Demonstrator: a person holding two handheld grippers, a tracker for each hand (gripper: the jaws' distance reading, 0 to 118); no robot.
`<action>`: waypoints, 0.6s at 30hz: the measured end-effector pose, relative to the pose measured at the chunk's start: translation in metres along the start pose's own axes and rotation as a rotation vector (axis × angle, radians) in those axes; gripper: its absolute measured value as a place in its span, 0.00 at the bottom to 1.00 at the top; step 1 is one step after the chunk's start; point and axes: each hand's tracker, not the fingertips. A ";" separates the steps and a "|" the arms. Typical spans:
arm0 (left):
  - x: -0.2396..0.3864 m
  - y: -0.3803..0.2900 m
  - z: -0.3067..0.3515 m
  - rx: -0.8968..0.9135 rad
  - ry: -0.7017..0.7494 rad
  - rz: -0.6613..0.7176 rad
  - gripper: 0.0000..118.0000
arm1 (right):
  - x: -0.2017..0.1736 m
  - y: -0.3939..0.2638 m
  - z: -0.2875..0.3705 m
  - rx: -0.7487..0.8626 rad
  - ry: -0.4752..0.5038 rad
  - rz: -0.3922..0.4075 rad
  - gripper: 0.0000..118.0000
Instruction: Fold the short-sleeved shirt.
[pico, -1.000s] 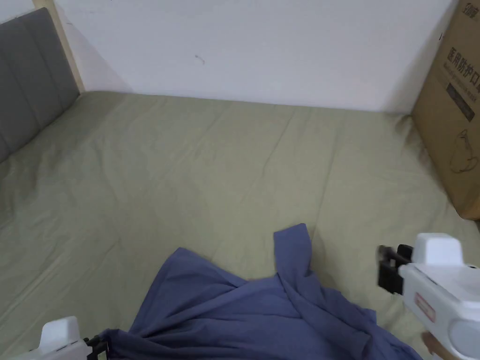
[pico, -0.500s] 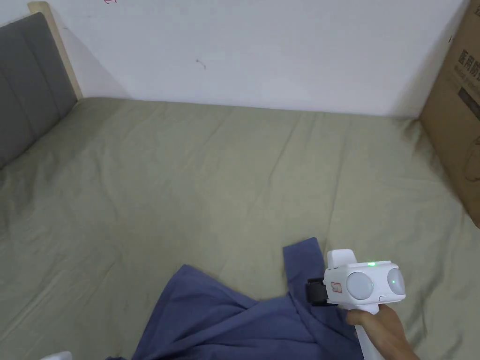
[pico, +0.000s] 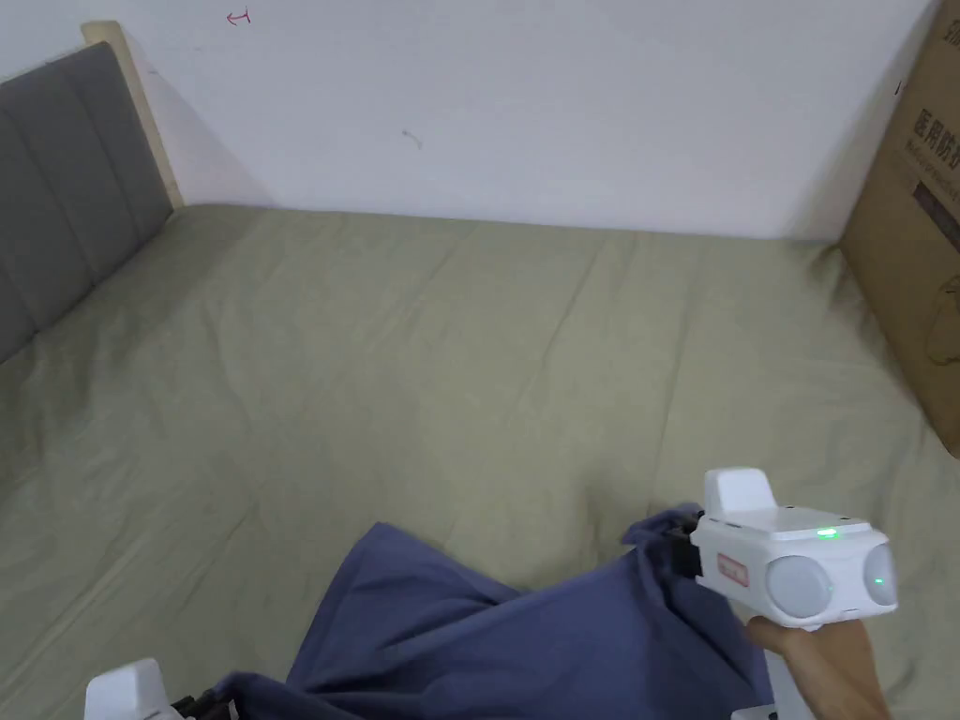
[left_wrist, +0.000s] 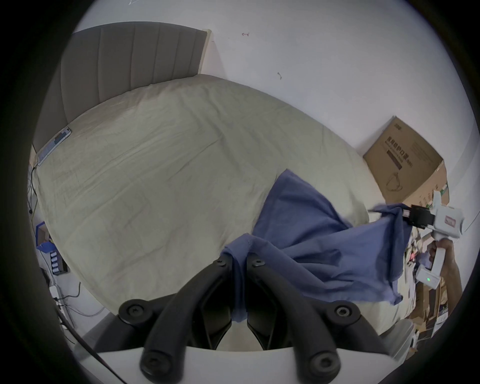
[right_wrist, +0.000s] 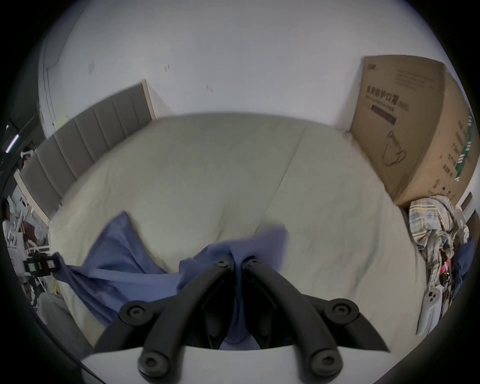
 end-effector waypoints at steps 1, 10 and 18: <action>0.002 0.004 0.003 0.013 -0.012 0.010 0.06 | 0.004 0.004 0.016 0.038 -0.004 0.004 0.01; 0.072 0.087 0.043 0.188 -0.140 -0.096 0.06 | 0.039 0.051 0.147 0.323 -0.068 -0.003 0.01; 0.176 0.206 0.080 0.383 -0.215 -0.257 0.06 | 0.082 0.128 0.218 0.533 -0.150 -0.058 0.01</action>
